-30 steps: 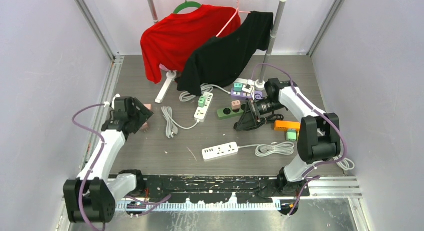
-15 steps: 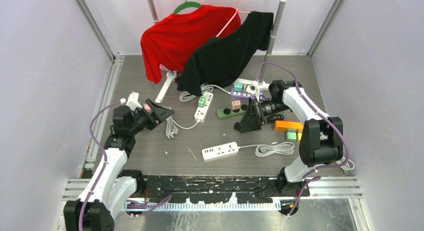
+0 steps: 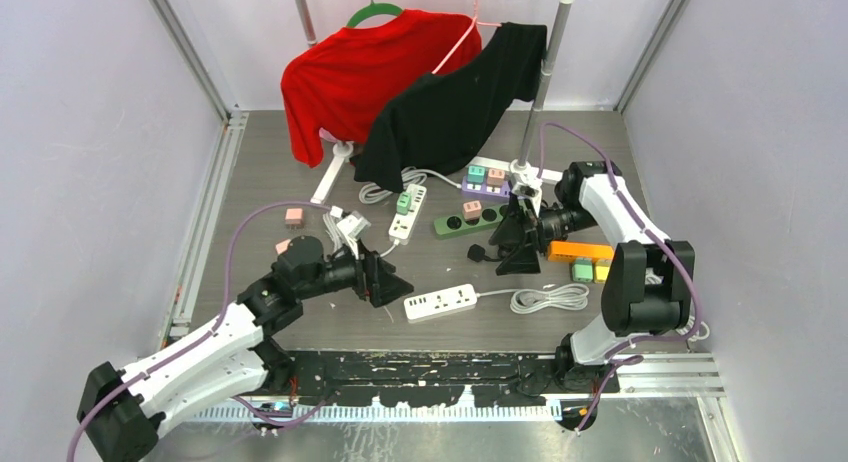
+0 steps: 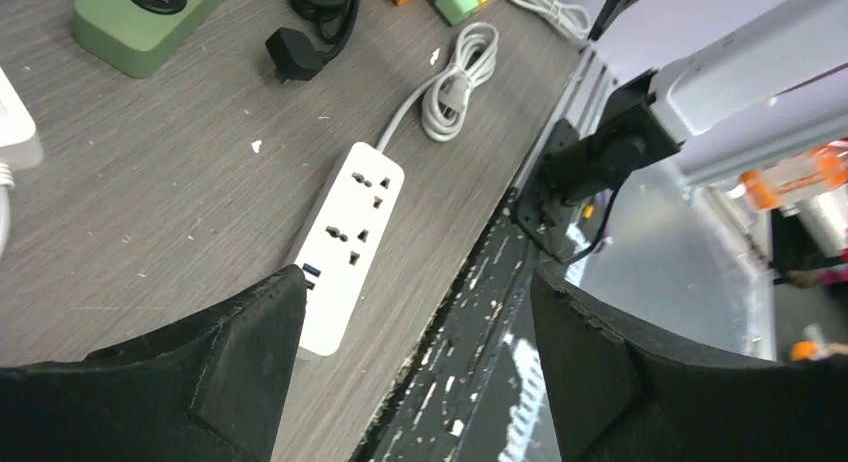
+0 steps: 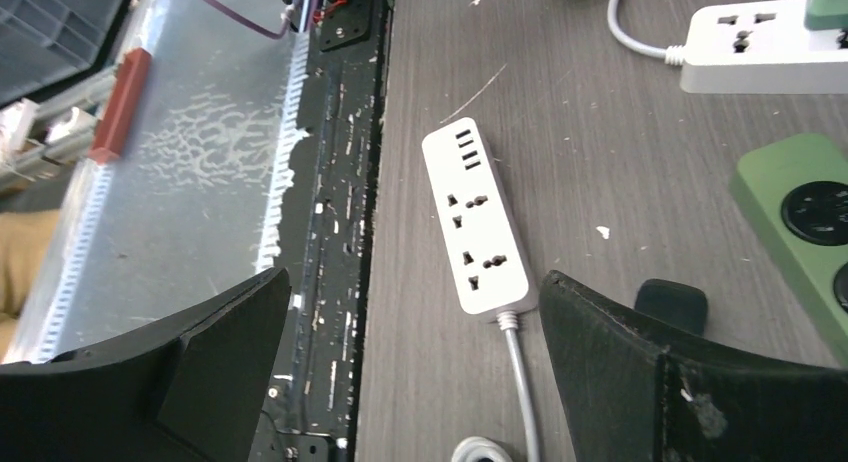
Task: Pull the plug off the socket
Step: Pick up the socket from the center of the board.
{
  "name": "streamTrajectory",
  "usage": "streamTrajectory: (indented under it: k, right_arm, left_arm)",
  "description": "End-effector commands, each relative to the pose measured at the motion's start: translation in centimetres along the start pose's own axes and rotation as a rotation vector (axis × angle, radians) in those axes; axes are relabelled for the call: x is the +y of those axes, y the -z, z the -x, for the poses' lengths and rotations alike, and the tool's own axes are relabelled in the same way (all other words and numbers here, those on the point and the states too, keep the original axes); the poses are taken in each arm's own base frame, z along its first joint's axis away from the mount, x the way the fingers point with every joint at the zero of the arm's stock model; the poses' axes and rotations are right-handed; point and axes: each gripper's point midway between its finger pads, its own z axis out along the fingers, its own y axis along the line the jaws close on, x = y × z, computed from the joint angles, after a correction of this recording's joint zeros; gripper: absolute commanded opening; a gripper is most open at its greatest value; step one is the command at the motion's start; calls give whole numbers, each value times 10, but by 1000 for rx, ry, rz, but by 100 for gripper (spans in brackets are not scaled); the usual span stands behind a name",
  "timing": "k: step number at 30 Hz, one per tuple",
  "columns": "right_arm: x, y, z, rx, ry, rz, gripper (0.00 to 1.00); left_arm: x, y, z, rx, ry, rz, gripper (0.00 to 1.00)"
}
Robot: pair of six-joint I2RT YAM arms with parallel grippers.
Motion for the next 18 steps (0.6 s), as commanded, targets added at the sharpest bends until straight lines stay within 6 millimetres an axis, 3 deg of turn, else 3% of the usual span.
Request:
streamTrajectory:
  k: [1,7,10,13,16,18]
  right_arm:
    - [17,7,3,2,84,-10,100]
    - [1,18,-2,64,102,-115,100]
    - [-31,29,2,122,147,-320,100]
    - [-52,34,-13,353,159,-501,100]
    - [-46,26,0,377,165,-436,100]
    - [-38,9,-2,362,206,-344,100]
  left_arm:
    - [-4,2,26,-60,-241,49,82]
    - [2,22,36,19,-428,132,84]
    - [11,31,44,27,-414,224,84]
    - [9,45,52,92,-459,275,84]
    - [16,54,56,140,-545,324,85]
    - [30,57,58,145,-584,385,86]
